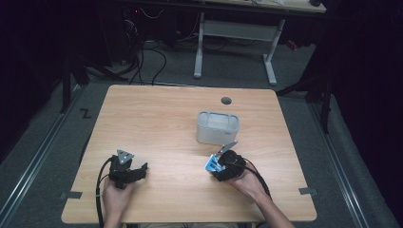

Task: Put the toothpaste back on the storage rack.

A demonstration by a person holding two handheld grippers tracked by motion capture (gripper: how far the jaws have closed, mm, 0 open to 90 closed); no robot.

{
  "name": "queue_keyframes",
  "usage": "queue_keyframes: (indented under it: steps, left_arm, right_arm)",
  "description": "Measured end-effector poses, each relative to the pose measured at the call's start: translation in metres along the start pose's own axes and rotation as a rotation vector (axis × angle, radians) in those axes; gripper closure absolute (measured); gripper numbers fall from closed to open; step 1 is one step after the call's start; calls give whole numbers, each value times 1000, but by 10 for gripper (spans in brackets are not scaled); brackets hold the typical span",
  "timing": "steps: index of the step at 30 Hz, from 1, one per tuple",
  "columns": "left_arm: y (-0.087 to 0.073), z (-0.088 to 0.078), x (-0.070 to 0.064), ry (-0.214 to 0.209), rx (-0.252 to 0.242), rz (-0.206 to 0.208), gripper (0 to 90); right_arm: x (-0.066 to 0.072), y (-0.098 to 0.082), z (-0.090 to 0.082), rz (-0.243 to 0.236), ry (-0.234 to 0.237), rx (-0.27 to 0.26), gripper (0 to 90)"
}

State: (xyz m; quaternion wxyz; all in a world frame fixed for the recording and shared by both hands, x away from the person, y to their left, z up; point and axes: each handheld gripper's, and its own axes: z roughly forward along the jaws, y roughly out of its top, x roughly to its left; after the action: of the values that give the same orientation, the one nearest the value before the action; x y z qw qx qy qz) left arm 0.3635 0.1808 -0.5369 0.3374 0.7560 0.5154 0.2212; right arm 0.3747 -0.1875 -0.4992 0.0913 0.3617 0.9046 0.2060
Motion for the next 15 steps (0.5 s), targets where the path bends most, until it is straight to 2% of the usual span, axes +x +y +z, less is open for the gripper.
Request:
queue_keyframes:
  steps: [4, 8, 15]
  left_arm:
    - [0, 0, 0, 0, 0, 0, 232]
    - [0, 0, 0, 0, 0, 0, 232]
    - [0, 0, 0, 0, 0, 0, 231]
  right_arm:
    - [3, 1, 4, -12, -20, 22, 411]
    - [0, 1, 4, 2, -2, 24, 425]
    - [-2, 1, 4, 1, 10, 27, 446]
